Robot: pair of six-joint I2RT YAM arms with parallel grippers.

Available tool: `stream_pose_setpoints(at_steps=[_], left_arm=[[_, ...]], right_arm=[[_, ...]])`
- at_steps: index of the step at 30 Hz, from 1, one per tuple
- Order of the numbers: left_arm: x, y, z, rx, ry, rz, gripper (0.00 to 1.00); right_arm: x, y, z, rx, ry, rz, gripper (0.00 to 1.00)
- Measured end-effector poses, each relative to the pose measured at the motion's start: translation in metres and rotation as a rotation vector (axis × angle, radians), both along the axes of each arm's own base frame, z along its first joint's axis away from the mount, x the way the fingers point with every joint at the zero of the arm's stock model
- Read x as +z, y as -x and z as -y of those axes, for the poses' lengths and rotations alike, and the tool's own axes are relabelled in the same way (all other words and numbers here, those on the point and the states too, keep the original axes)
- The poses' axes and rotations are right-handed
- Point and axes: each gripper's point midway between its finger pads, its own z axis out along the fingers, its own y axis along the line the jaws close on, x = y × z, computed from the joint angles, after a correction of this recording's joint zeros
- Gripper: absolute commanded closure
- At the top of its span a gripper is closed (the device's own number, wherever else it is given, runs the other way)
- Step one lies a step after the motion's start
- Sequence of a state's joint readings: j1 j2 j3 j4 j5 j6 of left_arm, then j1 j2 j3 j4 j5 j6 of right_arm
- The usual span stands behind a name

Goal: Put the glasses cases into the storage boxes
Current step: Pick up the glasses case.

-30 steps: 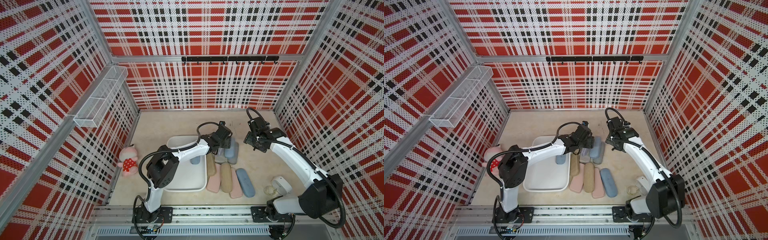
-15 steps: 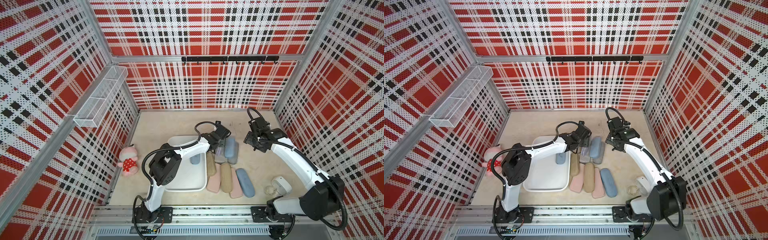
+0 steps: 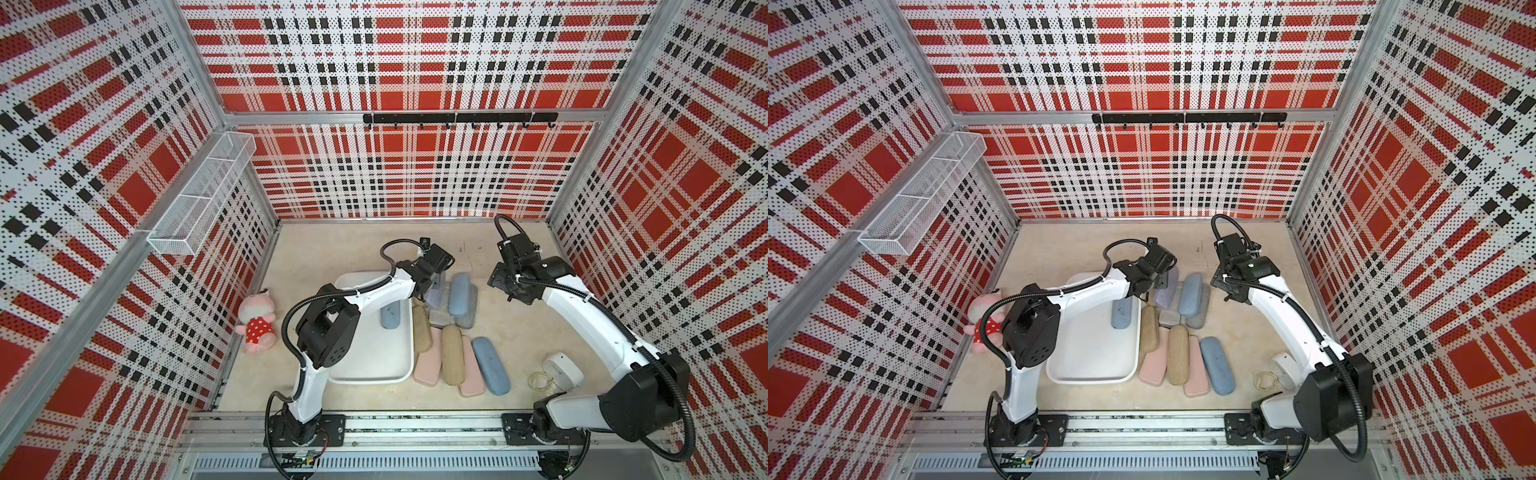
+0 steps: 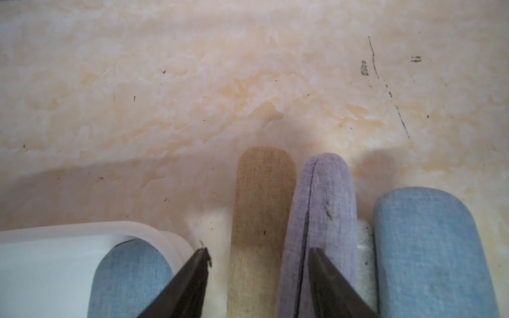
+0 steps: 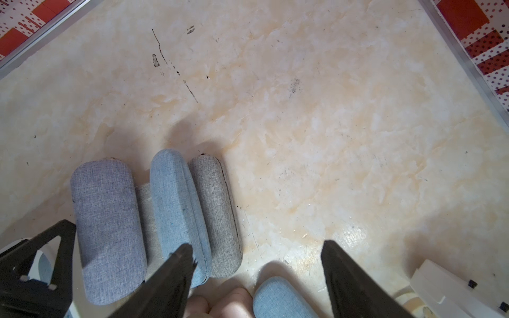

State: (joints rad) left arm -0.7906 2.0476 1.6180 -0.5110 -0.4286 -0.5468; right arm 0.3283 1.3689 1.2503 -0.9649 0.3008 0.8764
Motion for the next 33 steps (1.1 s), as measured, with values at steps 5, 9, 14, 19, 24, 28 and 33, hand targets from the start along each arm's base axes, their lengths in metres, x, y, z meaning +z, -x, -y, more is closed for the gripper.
stream_pose_setpoints(at_steps=[5, 9, 14, 19, 24, 28, 33], left_arm=[[0.011, -0.001, 0.009, -0.023, 0.008, 0.012, 0.28], [0.026, -0.003, 0.029, -0.067, 0.043, 0.035, 0.23], [0.020, -0.003, 0.038, -0.107, 0.045, 0.019, 0.18], [0.004, -0.011, 0.033, -0.124, 0.050, -0.025, 0.17], [-0.007, -0.016, 0.029, -0.145, 0.053, -0.058, 0.19], [-0.015, -0.013, 0.033, -0.169, 0.052, -0.081, 0.21], [-0.021, -0.006, 0.041, -0.209, 0.051, -0.097, 0.22]], right_arm=[[0.009, 0.001, 0.002, -0.001, -0.003, 0.022, 0.23], [0.017, 0.000, 0.002, 0.004, -0.007, 0.044, 0.23], [0.020, 0.002, 0.002, 0.011, -0.004, 0.049, 0.22], [0.022, 0.003, 0.003, 0.012, -0.005, 0.054, 0.21], [0.023, 0.004, 0.003, 0.012, -0.005, 0.054, 0.21], [0.022, 0.004, 0.003, 0.012, -0.004, 0.052, 0.22], [0.024, 0.005, 0.004, 0.012, -0.005, 0.056, 0.22]])
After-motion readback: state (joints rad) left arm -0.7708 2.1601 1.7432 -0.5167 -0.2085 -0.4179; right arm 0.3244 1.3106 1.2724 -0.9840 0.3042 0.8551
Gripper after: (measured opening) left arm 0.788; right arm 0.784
